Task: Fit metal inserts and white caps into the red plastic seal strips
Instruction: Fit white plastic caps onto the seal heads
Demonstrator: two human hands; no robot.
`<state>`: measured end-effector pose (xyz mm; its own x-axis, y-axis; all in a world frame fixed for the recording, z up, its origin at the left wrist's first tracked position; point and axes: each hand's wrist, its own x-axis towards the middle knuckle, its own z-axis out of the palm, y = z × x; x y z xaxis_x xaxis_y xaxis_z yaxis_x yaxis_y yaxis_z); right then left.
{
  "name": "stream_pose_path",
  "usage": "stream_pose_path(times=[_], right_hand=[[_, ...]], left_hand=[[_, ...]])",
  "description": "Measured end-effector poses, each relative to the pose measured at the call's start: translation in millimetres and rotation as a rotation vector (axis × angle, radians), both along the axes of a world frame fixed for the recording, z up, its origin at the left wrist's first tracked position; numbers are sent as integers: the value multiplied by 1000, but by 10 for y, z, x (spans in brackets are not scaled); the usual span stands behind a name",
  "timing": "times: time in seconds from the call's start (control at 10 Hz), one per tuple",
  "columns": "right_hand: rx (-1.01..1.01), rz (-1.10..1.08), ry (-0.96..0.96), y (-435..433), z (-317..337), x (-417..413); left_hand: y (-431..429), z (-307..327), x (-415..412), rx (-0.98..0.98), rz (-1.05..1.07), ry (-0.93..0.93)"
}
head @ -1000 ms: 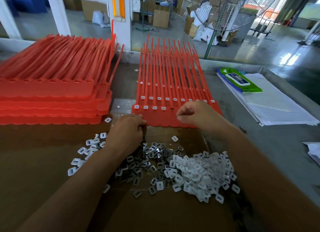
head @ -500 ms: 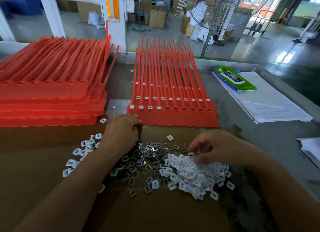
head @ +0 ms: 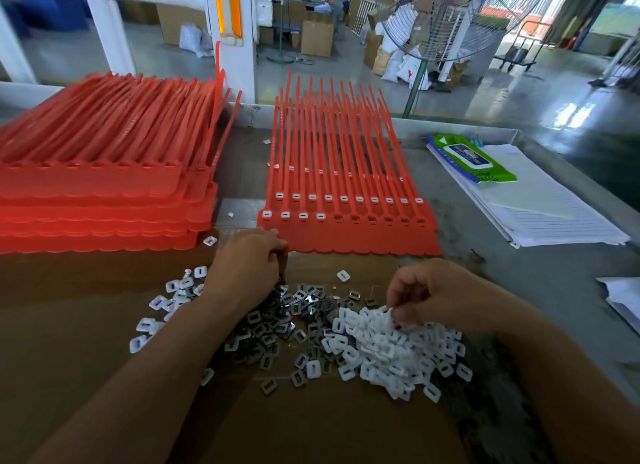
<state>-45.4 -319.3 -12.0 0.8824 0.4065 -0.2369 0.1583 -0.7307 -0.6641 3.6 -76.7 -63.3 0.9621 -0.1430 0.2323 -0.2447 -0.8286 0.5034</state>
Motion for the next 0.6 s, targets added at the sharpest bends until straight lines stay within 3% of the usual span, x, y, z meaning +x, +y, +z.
stream_pose_path(times=[0.6], right_hand=[[91,-121,-184,51,22,60]], left_hand=[[-8,13,-10,12,9,3]])
